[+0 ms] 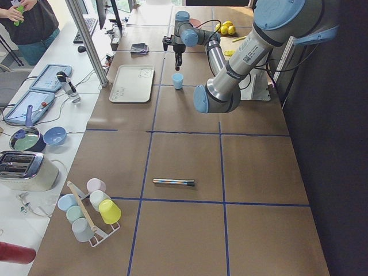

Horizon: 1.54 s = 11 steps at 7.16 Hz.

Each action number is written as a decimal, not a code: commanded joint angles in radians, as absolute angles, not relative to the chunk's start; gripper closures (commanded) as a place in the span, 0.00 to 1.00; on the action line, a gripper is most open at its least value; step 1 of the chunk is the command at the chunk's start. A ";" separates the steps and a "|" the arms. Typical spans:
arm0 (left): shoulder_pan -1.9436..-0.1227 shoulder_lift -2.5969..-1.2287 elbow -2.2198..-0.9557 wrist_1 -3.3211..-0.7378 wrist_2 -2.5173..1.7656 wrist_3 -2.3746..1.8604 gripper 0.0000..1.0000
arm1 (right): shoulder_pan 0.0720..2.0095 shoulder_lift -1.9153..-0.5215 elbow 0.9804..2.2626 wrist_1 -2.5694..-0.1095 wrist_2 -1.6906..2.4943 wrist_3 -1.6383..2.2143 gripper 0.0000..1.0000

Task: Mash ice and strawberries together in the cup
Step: 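Carry the strawberry with the left gripper over the cup and drop it in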

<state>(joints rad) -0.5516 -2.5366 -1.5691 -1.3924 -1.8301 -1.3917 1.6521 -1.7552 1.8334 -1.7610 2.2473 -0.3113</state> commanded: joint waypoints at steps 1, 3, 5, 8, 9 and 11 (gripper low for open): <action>-0.551 -2.530 -1.562 -1.393 -1.829 -1.390 0.30 | 1.652 -1.756 1.835 -1.761 2.247 -0.311 0.01; -0.551 -2.523 -1.566 -1.393 -1.830 -1.385 0.00 | 1.652 -1.756 1.835 -1.761 2.247 -0.313 0.01; -0.554 -2.498 -1.600 -1.387 -1.833 -1.312 0.00 | 1.652 -1.755 1.836 -1.759 2.247 -0.311 0.01; -0.696 -2.225 -1.805 -1.381 -1.946 -0.981 0.00 | 1.652 -1.756 1.835 -1.761 2.249 -0.311 0.01; -0.789 -2.098 -1.877 -1.390 -2.056 -0.789 0.00 | 1.652 -1.756 1.833 -1.761 2.249 -0.311 0.01; -0.940 -1.846 -1.924 -1.432 -2.082 -0.503 0.00 | 1.652 -1.756 1.833 -1.761 2.250 -0.311 0.01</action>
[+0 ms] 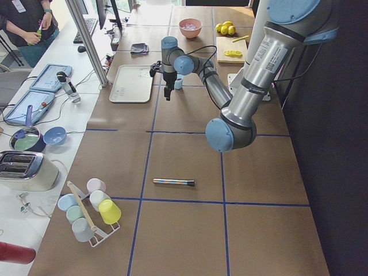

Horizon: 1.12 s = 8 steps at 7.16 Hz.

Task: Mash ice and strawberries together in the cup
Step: 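Move the empty left gripper back toward the steel muddler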

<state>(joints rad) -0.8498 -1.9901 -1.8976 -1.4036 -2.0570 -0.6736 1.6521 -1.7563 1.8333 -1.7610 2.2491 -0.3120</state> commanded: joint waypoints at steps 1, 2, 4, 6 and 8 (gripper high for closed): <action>-0.971 -1.756 -1.915 -1.506 -2.106 -0.480 0.00 | 1.652 -1.756 1.835 -1.761 2.250 -0.311 0.01; -1.018 -1.647 -1.902 -1.631 -2.141 -0.479 0.00 | 1.652 -1.756 1.839 -1.761 2.252 -0.311 0.01; -1.058 -1.571 -1.788 -1.793 -2.180 -0.476 0.00 | 1.652 -1.756 1.841 -1.761 2.252 -0.313 0.01; -1.058 -1.565 -1.593 -2.056 -2.178 -0.486 0.00 | 1.652 -1.756 1.841 -1.761 2.250 -0.313 0.01; -1.060 -1.568 -1.513 -2.152 -2.178 -0.494 0.01 | 1.652 -1.755 1.842 -1.759 2.250 -0.313 0.01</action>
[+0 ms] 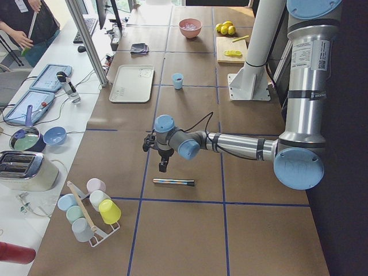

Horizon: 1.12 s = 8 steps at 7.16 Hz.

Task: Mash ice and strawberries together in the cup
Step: 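Grasp the steel muddler upright with the left gripper and lift it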

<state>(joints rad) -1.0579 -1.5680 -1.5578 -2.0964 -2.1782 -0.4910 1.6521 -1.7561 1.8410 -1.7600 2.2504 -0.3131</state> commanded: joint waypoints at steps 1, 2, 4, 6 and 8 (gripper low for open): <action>-1.061 -1.565 -1.511 -2.146 -2.178 -0.485 0.02 | 1.652 -1.755 1.848 -1.759 2.250 -0.313 0.01; -1.075 -1.566 -1.490 -2.143 -2.178 -0.479 0.03 | 1.652 -1.755 1.851 -1.759 2.250 -0.311 0.01; -1.088 -1.581 -1.416 -2.158 -2.178 -0.479 0.03 | 1.652 -1.755 1.855 -1.759 2.250 -0.311 0.01; -1.091 -1.582 -1.410 -2.157 -2.177 -0.492 0.14 | 1.652 -1.753 1.855 -1.759 2.249 -0.311 0.01; -1.089 -1.592 -1.385 -2.158 -2.178 -0.489 0.17 | 1.652 -1.753 1.855 -1.759 2.249 -0.311 0.01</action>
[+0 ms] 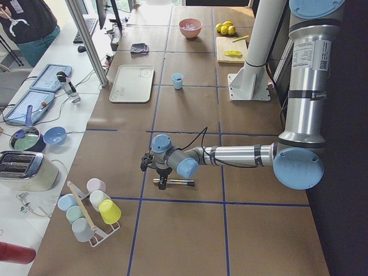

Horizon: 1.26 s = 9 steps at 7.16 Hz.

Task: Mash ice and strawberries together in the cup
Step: 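Grasp the steel muddler upright with the left gripper and lift it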

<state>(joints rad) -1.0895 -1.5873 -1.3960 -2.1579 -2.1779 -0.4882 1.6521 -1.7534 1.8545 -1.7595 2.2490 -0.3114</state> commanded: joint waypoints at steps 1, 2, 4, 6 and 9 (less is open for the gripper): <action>-1.091 -1.592 -1.385 -2.161 -2.178 -0.492 0.35 | 1.652 -1.753 1.855 -1.759 2.249 -0.311 0.01; -1.091 -1.591 -1.391 -2.161 -2.178 -0.492 0.80 | 1.652 -1.753 1.856 -1.759 2.249 -0.311 0.01; -1.095 -1.592 -1.402 -2.163 -2.181 -0.480 1.00 | 1.652 -1.753 1.861 -1.759 2.249 -0.310 0.01; -1.149 -1.598 -1.521 -2.152 -2.178 -0.479 1.00 | 1.652 -1.753 1.870 -1.759 2.252 -0.307 0.01; -1.154 -1.806 -1.620 -2.212 -2.168 -0.390 0.94 | 1.652 -1.753 1.875 -1.761 2.252 -0.307 0.01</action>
